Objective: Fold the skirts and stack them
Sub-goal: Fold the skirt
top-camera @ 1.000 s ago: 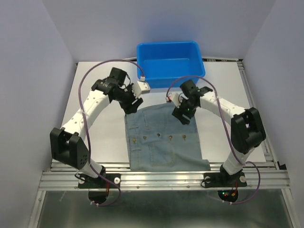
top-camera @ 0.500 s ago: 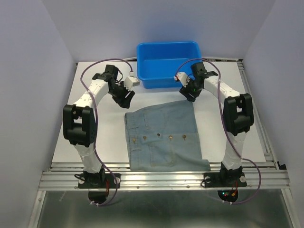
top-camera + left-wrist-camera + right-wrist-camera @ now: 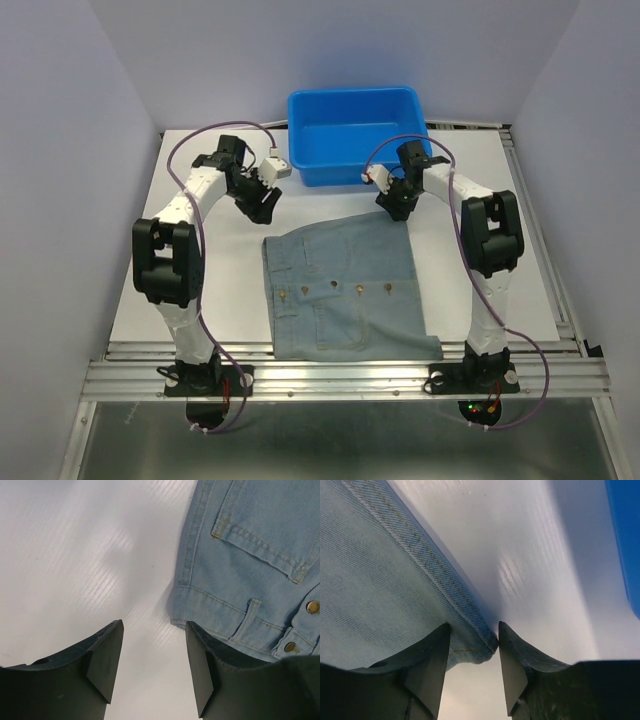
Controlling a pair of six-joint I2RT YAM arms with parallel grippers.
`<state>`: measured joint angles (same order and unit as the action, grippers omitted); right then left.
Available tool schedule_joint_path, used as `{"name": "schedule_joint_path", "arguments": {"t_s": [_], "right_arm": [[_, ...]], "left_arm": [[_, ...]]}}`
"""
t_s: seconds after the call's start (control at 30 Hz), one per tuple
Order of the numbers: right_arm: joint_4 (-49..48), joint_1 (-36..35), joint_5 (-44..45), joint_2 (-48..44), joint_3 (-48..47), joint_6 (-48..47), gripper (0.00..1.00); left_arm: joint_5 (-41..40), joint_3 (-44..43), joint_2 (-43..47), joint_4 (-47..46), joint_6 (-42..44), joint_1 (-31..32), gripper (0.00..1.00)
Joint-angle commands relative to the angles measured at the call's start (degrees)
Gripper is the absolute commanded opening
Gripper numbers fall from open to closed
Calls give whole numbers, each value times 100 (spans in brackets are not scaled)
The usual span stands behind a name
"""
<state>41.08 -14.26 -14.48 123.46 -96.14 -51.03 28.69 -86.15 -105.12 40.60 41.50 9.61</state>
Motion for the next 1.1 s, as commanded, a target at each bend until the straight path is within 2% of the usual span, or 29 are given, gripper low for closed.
{"name": "schedule_joint_path", "arguments": {"t_s": [0.0, 0.17, 0.37, 0.5, 0.57, 0.6, 0.67, 0.7, 0.73, 0.77, 0.87, 1.07], "right_arm": [[-153, 46, -143, 64, -221, -188, 46], [-162, 46, -73, 47, -160, -197, 43], [-153, 46, 7, 55, -186, -215, 40], [-162, 46, 7, 29, -195, -189, 33], [-162, 46, 15, 12, -195, -180, 27], [-170, 46, 24, 3, -195, -162, 20], [-188, 46, 68, -32, -212, -136, 9], [-205, 46, 86, -41, -221, -118, 1], [-240, 46, 147, -76, -256, -101, 1], [-302, 46, 199, -102, -274, -40, 1], [-477, 46, 375, -208, -396, 57, 1], [-610, 152, 560, -489, -1003, 251, 1]], "left_arm": [[58, 11, -201, -52, 8, -38, 63], [294, -78, -588, 263, 95, -38, 64], [480, 203, -702, 256, 184, -38, 66], [471, 335, -826, 150, 175, -38, 63], [462, 388, -870, 98, 192, -38, 54], [436, 388, -878, 97, 210, -38, 41], [392, 345, -896, 54, 201, -38, 28], [357, 318, -887, 45, 192, -38, 19], [348, 266, -879, 27, 175, -38, 11], [348, 239, -870, 27, 166, -38, 7], [331, 116, -730, -95, 114, -55, 0], [147, 186, -45, -718, -98, -99, 0]]}}
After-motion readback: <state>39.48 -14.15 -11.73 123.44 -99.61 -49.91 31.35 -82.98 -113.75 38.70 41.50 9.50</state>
